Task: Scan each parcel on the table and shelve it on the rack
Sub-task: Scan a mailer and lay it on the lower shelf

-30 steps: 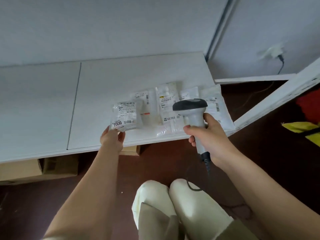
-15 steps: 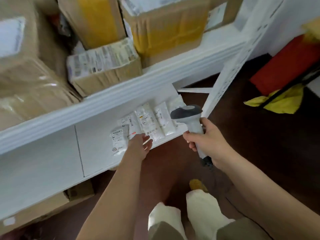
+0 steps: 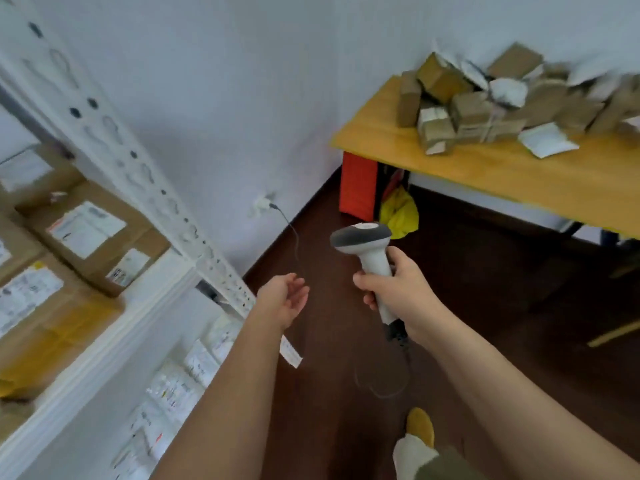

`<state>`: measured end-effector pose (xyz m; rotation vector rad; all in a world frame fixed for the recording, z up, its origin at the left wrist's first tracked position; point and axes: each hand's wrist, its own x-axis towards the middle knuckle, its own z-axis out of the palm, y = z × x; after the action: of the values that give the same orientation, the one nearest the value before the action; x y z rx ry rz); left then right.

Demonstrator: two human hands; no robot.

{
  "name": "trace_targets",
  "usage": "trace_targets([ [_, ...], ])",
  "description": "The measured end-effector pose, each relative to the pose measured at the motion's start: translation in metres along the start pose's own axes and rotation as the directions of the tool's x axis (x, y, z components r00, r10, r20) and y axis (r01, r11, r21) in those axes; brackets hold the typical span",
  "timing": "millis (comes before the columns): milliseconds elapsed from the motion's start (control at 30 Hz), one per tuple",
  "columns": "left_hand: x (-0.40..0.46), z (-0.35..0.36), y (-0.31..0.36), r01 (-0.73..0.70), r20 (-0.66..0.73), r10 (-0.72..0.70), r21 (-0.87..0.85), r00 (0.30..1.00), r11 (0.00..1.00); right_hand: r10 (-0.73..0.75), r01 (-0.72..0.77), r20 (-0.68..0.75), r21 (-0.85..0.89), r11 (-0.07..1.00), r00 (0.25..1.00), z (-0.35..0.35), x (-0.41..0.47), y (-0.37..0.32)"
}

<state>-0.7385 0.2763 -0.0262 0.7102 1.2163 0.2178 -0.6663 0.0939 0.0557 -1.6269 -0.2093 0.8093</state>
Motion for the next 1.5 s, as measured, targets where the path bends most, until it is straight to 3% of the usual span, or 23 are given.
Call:
trace_targets([
  [167,0.02,0.156,0.004,-0.027,0.091,0.014,0.143,0.996,0.989,-0.028,0.037,-0.16,0.053,0.998,0.987,-0.129,0.044,-0.034],
  [433,0.018,0.377,-0.006,-0.062,0.357,-0.061,0.323,0.932,0.944,-0.019,0.127,-0.456,0.208,0.97,0.89,-0.29,0.092,-0.073],
  [633,0.052,0.48,0.006,-0.059,0.361,-0.107,0.418,0.926,0.906,0.047,0.126,-0.544,0.276,0.953,0.838,-0.354,0.149,-0.079],
  [1000,0.168,0.687,0.02,-0.03,0.343,-0.19,0.545,0.92,0.838,0.104,0.072,-0.626,0.25,0.966,0.773,-0.471,0.284,-0.128],
  [1233,0.19,0.776,-0.012,-0.173,0.388,-0.209,0.746,0.898,0.643,0.19,0.037,-0.674,0.308,0.951,0.714,-0.541,0.332,-0.125],
  [1333,0.207,0.799,-0.027,-0.215,0.36,-0.179,0.815,0.916,0.539,0.214,0.002,-0.651,0.314,0.949,0.728,-0.57,0.355,-0.117],
  [1500,0.232,0.833,-0.036,-0.386,0.414,0.009,0.841,0.91,0.379,0.244,-0.041,-0.568,0.346,0.937,0.786,-0.623,0.404,-0.107],
])
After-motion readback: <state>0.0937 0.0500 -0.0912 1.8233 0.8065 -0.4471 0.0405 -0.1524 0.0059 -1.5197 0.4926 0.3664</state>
